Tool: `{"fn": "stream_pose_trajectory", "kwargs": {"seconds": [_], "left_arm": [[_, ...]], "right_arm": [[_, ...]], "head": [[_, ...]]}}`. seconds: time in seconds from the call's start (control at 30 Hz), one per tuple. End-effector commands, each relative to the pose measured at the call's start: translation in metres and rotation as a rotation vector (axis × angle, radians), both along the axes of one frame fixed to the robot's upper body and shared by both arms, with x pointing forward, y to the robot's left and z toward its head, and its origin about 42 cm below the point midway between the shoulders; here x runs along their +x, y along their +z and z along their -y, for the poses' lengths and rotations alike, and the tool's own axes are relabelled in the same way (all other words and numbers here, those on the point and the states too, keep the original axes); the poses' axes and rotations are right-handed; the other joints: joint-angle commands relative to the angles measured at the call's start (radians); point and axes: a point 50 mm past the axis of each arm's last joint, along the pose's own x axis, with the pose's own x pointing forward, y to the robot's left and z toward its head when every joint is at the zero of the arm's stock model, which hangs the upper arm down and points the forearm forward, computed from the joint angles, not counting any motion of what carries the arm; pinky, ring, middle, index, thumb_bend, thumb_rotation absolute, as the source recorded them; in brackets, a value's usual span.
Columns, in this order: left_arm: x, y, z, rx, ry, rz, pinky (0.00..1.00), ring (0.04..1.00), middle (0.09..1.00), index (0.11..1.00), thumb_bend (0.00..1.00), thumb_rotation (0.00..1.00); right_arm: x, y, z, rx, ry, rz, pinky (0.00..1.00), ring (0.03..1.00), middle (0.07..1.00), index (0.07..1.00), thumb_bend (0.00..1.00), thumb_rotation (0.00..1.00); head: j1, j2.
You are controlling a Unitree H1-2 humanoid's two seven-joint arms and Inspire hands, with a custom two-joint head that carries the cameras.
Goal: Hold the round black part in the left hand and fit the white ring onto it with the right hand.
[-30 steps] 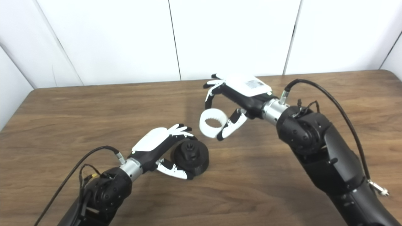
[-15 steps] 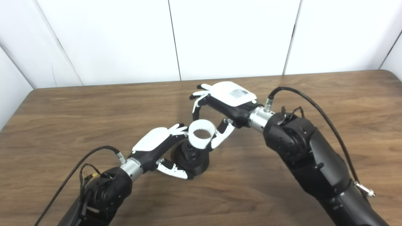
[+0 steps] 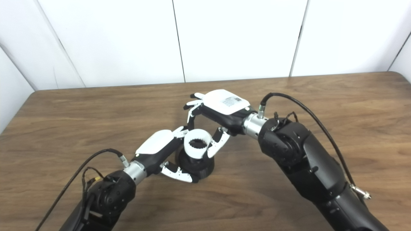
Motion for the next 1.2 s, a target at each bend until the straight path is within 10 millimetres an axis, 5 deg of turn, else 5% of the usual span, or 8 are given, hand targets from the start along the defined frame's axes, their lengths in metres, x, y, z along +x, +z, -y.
{"fn": "stream_pose_trajectory", "kwargs": {"seconds": [0.0,1.17], "left_arm": [[0.001,-0.002,0.008,-0.007,-0.033,-0.029,0.83,1.000,0.952,0.776,0.89,0.31],[0.000,0.002,0.010,-0.026,-0.036,-0.030,0.82,1.000,0.958,0.843,0.89,0.29]], "right_arm": [[0.005,0.021,-0.008,0.007,0.041,0.071,0.91,0.978,0.881,0.581,0.87,0.22],[0.001,0.006,-0.016,-0.017,0.068,0.017,0.92,0.985,0.885,0.596,0.86,0.24]], "head": [[-0.002,0.002],[0.000,0.006]]}}
